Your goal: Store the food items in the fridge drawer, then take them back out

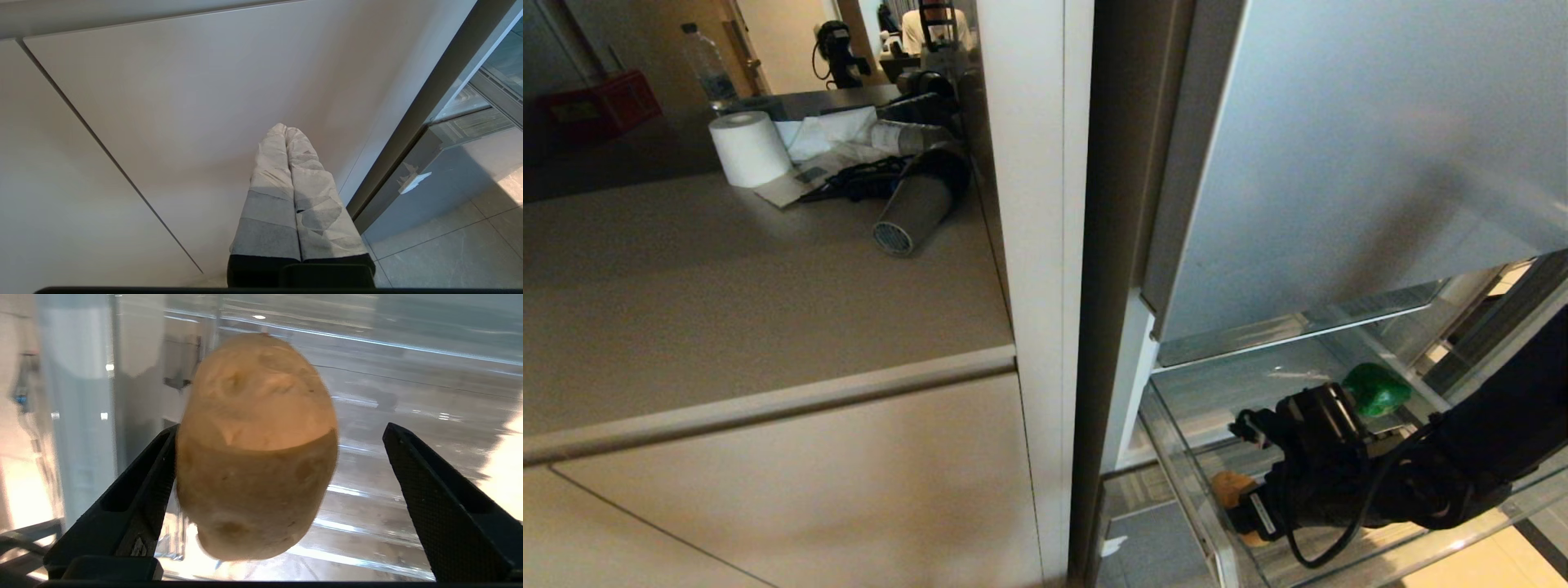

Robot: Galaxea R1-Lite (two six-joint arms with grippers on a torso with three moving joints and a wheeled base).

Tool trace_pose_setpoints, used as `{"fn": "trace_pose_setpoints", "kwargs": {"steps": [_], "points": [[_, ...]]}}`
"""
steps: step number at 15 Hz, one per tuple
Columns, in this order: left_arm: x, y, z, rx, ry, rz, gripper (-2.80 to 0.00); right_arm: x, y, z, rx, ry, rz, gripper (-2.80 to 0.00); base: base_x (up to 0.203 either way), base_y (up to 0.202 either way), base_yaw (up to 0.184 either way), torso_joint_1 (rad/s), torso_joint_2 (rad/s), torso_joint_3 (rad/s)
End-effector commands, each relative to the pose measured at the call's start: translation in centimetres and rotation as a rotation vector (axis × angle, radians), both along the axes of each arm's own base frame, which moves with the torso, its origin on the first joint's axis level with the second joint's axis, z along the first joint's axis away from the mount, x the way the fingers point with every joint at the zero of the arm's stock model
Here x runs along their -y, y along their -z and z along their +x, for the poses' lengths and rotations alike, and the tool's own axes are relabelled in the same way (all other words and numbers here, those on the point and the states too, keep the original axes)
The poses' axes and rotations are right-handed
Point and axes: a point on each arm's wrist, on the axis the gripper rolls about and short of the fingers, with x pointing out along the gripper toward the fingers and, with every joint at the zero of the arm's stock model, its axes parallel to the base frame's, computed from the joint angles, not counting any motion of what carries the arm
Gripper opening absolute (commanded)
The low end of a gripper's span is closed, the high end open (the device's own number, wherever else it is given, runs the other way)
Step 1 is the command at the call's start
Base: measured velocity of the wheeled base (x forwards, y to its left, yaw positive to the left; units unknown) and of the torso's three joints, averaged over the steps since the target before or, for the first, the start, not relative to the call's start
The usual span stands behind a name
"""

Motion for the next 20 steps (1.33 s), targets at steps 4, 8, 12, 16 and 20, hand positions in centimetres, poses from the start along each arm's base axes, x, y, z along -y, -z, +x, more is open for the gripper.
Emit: {"fn": "trace_pose_setpoints", "kwargs": {"steps": [4,8,12,16,20], "points": [[0.0,0.0,0.0,-0.001,0.000,-0.001,-2.80,0.2,0.0,-0.3,0.000,0.022,-0.034,0.00,0.000,0.000,0.000,0.000,0.00,0.000],[0.0,0.0,0.0,-0.001,0.000,-0.001,-2.80,0.3,0.1,-0.3,-0.001,0.031,-0.047,0.00,0.000,0.000,0.000,0.000,0.00,0.000],[0.0,0.0,0.0,-0.001,0.000,-0.001,-2.80,0.2,-0.3,-0.1,0.021,0.022,-0.047,0.00,0.000,0.000,0.000,0.000,0.00,0.000],[0.0,0.0,0.0,-0.001,0.000,-0.001,-2.80,0.0,-0.7,-0.1,0.039,-0.002,-0.051,0.00,0.000,0.000,0.000,0.000,0.00,0.000],[0.0,0.0,0.0,-0.001,0.000,-0.001,-2.80,-0.1,-0.9,-0.2,0.050,-0.019,-0.057,0.00,0.000,0.000,0.000,0.000,0.00,0.000]]}}
